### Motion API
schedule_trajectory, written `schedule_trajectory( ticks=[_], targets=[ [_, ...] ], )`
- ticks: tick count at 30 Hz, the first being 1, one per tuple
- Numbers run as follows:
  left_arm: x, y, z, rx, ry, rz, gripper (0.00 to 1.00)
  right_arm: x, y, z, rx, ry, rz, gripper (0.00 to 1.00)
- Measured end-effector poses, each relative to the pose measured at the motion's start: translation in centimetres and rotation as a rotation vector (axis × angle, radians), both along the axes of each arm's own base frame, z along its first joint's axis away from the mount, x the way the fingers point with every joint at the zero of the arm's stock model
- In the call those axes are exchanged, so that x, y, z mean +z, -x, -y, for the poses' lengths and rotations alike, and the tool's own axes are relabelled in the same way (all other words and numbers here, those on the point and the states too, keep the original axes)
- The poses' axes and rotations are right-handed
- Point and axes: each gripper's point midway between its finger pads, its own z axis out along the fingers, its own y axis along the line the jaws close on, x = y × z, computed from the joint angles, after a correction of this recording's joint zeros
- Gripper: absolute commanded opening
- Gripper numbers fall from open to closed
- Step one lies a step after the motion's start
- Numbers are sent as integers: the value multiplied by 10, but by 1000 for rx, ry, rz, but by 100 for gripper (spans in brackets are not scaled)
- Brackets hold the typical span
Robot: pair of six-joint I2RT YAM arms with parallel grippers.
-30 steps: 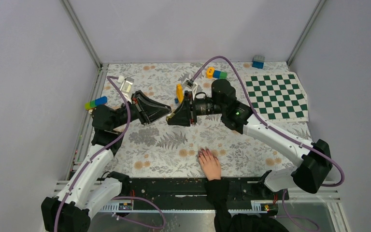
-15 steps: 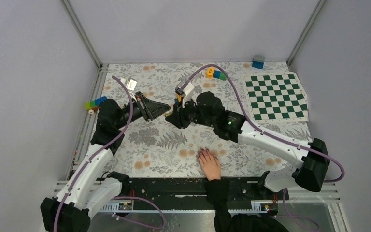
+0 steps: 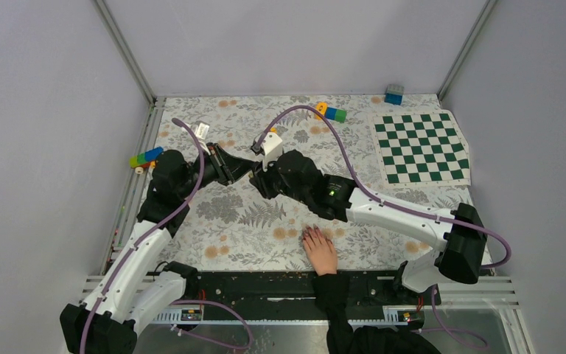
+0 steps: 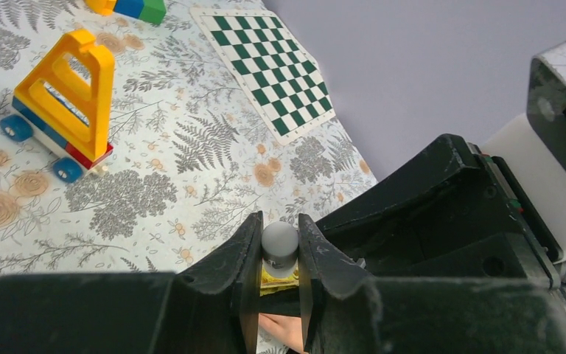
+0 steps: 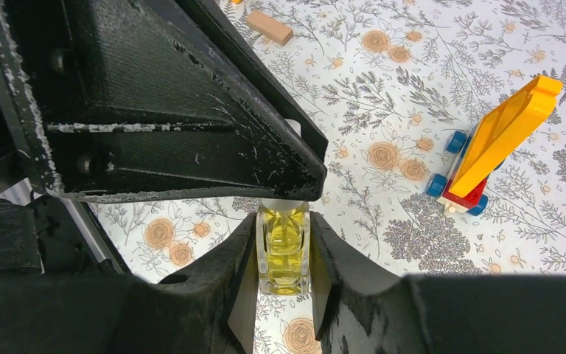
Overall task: Paint the nails
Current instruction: Unscrew the nail polish bottle.
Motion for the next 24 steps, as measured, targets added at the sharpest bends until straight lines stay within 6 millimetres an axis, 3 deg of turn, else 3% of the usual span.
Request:
schedule_trajectory(
  ticks=[21,24],
  targets=[
    [-6,2,-12,67,-24,-29,0,-6,4,-12,-26,7,25,0],
    [-5,2,-12,63,-22,-26,26,-5,4,-12,-27,4,24,0]
  ],
)
